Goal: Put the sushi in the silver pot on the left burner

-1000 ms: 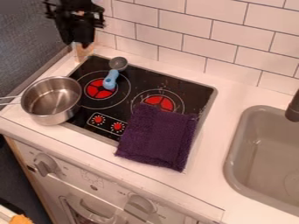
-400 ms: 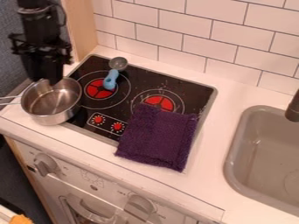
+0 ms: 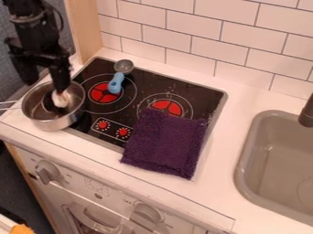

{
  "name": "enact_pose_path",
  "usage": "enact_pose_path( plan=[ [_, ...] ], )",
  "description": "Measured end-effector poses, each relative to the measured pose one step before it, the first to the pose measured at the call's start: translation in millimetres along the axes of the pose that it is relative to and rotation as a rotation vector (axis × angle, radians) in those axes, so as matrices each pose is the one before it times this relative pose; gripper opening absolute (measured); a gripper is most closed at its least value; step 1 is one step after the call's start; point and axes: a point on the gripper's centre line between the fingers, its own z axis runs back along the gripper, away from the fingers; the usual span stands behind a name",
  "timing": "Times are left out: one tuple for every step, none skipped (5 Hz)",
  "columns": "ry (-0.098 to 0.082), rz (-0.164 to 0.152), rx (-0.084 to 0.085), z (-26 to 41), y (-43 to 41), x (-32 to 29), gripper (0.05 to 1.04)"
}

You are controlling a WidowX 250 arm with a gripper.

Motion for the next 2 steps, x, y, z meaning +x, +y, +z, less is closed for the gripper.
enact_pose_path(
  plan=[
    [-0.0310,-0.0487,-0.0178,2.27,-5.64,-0.36,1.006],
    [-0.0088,-0.0127,-0.0057,3.76,-2.52,0.49,1.001]
  ],
)
